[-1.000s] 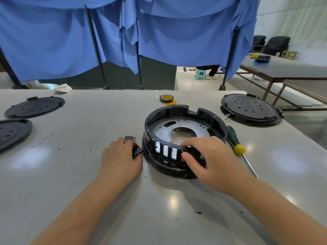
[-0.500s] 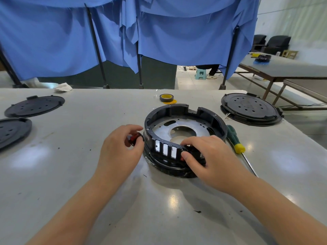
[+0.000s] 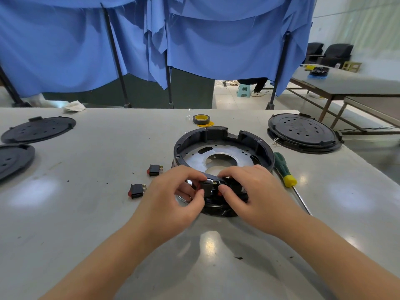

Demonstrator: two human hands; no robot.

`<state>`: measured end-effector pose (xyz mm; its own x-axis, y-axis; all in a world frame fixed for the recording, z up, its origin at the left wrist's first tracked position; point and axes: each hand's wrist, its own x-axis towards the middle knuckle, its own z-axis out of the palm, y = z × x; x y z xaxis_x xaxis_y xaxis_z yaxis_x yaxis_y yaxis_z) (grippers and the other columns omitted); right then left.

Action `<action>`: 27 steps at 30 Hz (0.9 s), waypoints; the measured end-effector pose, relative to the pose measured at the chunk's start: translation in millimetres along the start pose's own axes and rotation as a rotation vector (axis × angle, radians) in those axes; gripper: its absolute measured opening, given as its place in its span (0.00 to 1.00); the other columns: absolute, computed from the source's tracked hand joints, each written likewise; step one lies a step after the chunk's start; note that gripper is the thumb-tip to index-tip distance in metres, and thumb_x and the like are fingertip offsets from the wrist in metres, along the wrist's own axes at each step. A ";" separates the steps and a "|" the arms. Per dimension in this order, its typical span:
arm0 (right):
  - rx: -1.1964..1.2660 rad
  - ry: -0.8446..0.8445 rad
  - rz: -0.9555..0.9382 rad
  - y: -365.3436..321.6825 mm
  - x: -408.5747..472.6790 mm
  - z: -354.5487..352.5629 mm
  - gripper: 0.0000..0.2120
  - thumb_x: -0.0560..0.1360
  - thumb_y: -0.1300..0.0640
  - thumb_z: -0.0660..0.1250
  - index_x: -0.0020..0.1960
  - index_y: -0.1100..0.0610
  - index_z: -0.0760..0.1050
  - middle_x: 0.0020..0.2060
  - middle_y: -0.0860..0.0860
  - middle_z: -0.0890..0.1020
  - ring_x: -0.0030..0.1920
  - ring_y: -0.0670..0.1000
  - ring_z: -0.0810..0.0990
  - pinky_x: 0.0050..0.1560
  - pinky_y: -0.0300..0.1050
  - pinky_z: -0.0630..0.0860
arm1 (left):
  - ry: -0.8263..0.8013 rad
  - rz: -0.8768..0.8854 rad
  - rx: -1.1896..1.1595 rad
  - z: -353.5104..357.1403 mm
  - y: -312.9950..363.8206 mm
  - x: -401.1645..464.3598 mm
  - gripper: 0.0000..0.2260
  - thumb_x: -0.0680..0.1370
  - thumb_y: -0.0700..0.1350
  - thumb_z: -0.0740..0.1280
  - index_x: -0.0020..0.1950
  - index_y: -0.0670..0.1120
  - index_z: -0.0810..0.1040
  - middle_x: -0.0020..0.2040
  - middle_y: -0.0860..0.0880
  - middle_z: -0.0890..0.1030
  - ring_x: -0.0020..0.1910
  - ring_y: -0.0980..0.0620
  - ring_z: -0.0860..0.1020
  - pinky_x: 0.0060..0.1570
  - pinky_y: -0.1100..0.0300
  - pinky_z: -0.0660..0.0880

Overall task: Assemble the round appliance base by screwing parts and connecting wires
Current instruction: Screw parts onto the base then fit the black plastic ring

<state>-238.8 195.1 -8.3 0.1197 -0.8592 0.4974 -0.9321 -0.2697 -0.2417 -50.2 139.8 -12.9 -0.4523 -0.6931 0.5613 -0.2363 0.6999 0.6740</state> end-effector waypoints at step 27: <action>-0.007 -0.015 0.013 -2.9 -0.2 -2.8 0.11 0.76 0.48 0.61 0.54 0.51 0.77 0.40 0.42 0.80 0.41 0.46 0.76 0.47 0.45 0.70 | 0.027 -0.005 0.100 4.2 -4.1 -0.8 0.09 0.69 0.37 0.77 0.45 0.48 0.82 0.37 0.57 0.82 0.38 0.60 0.81 0.41 0.69 0.75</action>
<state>-237.1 197.3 -5.3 0.1123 -0.8693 0.4813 -0.9361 -0.2550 -0.2422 -52.5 138.3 -18.1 -0.4279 -0.6998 0.5720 -0.3237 0.7095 0.6259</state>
